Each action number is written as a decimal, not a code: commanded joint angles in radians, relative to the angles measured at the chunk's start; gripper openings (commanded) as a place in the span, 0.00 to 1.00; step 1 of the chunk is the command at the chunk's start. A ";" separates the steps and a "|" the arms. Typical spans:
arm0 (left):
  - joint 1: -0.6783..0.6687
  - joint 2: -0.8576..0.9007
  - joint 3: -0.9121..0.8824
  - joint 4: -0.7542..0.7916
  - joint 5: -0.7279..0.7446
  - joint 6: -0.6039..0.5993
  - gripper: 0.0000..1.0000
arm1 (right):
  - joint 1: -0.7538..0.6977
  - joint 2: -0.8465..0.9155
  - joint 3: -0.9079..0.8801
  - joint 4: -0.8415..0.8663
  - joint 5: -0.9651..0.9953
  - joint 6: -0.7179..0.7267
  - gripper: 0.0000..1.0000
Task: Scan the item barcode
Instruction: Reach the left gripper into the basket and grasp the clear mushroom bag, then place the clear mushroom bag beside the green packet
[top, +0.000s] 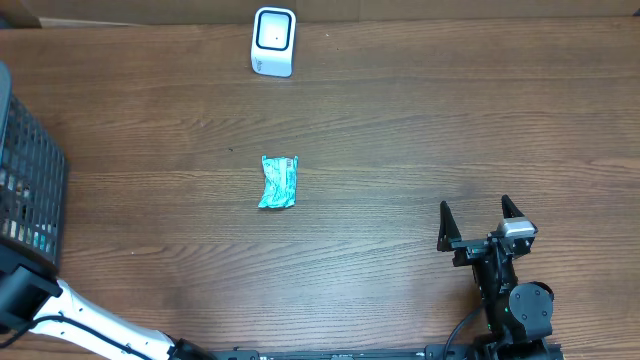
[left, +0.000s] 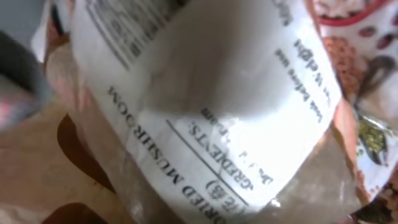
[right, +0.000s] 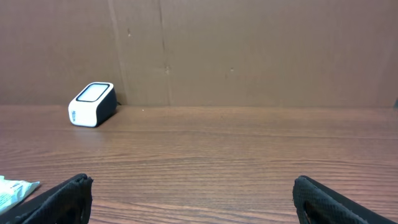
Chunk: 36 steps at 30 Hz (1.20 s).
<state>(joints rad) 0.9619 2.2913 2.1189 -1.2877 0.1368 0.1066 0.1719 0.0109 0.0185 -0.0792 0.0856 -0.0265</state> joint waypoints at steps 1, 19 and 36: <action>-0.012 -0.095 0.161 -0.014 0.060 -0.066 0.04 | 0.006 -0.008 -0.011 0.004 0.002 -0.005 1.00; -0.474 -0.645 0.208 -0.248 0.262 -0.138 0.04 | 0.006 -0.008 -0.011 0.004 0.002 -0.005 1.00; -1.075 -0.631 -0.880 0.422 0.063 -0.698 0.04 | 0.006 -0.008 -0.011 0.004 0.002 -0.005 1.00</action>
<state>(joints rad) -0.1101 1.6802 1.2827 -0.9073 0.2123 -0.4934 0.1719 0.0101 0.0185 -0.0792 0.0856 -0.0261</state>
